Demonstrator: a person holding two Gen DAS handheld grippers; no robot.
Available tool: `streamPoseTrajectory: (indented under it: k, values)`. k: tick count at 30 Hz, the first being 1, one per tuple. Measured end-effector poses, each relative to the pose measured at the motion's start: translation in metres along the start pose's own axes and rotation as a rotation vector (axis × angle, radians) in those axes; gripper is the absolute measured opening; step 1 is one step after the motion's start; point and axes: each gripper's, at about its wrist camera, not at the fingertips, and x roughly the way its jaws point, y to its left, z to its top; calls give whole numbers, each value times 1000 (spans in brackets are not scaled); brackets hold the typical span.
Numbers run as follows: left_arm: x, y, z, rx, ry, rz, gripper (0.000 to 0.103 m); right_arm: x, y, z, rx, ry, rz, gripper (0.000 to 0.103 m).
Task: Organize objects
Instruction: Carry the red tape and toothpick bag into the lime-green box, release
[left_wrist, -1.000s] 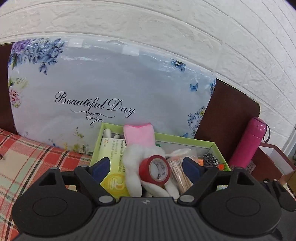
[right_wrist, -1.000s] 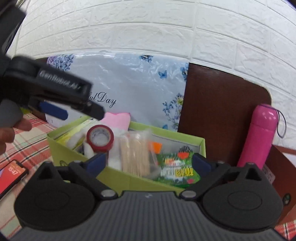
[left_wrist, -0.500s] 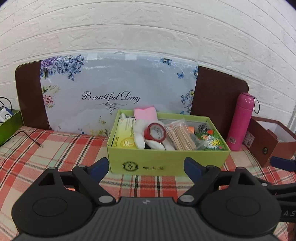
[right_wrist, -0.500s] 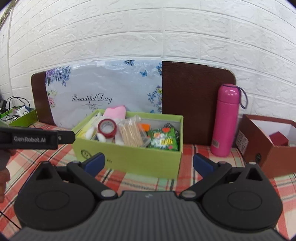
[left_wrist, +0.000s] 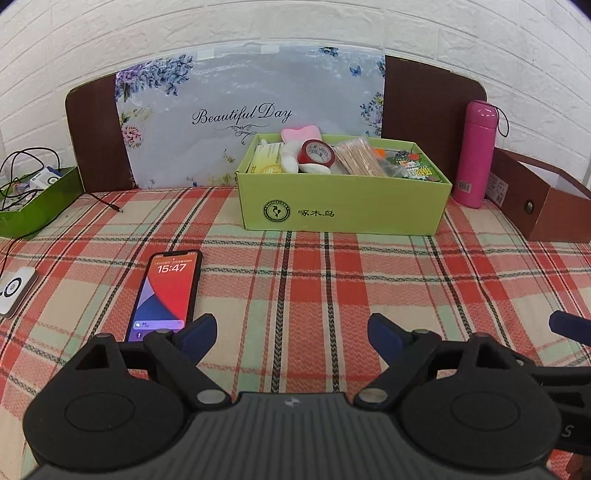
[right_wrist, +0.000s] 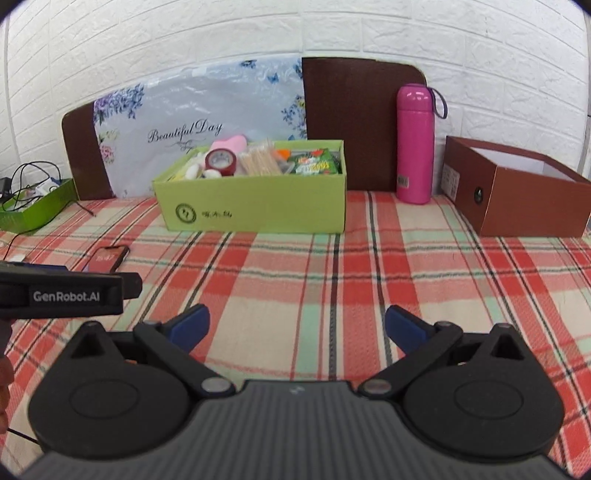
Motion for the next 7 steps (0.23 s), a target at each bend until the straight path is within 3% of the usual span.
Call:
streamPoseTrajectory:
  k: [7]
  values:
    - [-10, 5, -4, -2, -17, -3, 92, -3, 5, -1, -11, -6, -19, 103]
